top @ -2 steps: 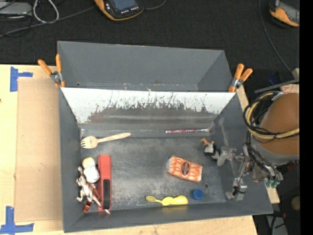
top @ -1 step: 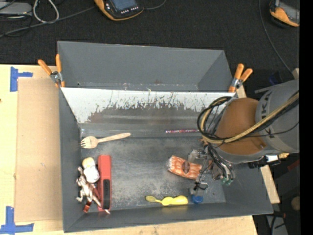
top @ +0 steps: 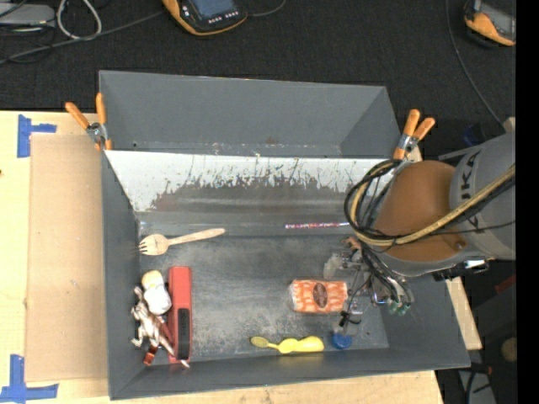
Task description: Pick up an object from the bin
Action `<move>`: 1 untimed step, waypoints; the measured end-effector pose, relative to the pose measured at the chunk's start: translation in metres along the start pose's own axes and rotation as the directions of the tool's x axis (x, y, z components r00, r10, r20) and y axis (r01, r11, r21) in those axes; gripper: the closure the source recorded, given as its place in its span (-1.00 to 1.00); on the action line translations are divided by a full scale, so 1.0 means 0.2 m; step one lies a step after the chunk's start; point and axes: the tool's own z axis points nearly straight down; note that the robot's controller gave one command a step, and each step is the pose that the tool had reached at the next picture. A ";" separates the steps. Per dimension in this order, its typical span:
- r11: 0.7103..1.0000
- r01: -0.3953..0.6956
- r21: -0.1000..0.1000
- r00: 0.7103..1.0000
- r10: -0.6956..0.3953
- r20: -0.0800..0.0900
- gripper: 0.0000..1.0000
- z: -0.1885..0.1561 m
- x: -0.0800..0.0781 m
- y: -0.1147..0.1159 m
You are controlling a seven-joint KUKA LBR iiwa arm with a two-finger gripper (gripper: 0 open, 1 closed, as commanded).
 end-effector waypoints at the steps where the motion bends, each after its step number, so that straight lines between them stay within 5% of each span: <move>1: 0.999 -0.051 -0.005 0.999 0.051 -0.005 -1.00 0.13 -0.01 0.01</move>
Offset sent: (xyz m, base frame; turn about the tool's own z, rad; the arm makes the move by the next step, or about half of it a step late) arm 0.0157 0.0121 -0.0314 0.1533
